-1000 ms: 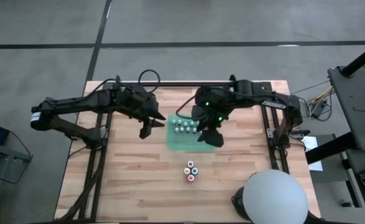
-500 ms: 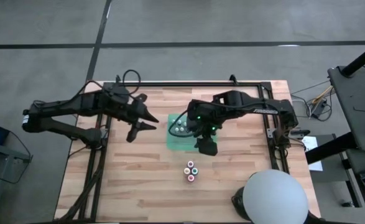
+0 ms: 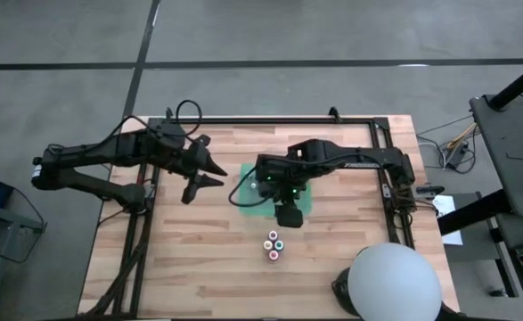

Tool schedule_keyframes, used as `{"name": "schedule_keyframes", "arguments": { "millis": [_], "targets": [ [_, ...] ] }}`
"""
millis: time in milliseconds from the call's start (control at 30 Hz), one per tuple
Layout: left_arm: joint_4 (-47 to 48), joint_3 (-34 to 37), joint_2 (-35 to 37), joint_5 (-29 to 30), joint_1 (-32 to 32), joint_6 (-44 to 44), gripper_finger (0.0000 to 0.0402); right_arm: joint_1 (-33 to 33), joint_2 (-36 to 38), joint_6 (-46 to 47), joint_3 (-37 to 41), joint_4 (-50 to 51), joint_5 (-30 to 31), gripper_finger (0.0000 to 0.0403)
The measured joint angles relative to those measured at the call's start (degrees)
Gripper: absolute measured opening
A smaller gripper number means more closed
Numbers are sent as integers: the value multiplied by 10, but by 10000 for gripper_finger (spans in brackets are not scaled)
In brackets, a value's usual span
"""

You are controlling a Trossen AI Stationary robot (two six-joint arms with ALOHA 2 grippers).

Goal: Pick & Place food coloring
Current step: Put the big red food coloring bottle into the green container

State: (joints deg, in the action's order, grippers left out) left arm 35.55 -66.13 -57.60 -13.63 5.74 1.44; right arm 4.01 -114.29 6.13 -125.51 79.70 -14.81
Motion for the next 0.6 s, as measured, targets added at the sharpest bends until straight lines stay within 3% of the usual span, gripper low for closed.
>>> {"name": "schedule_keyframes", "arguments": {
  "millis": [267,600],
  "targets": [
    [4,0,3,-4,0,31,108,9,-2,-39,0,7,5,215],
    [10,0,26,-3,0,-51,108,59,-2,19,0,-4,79,215]
  ]
}}
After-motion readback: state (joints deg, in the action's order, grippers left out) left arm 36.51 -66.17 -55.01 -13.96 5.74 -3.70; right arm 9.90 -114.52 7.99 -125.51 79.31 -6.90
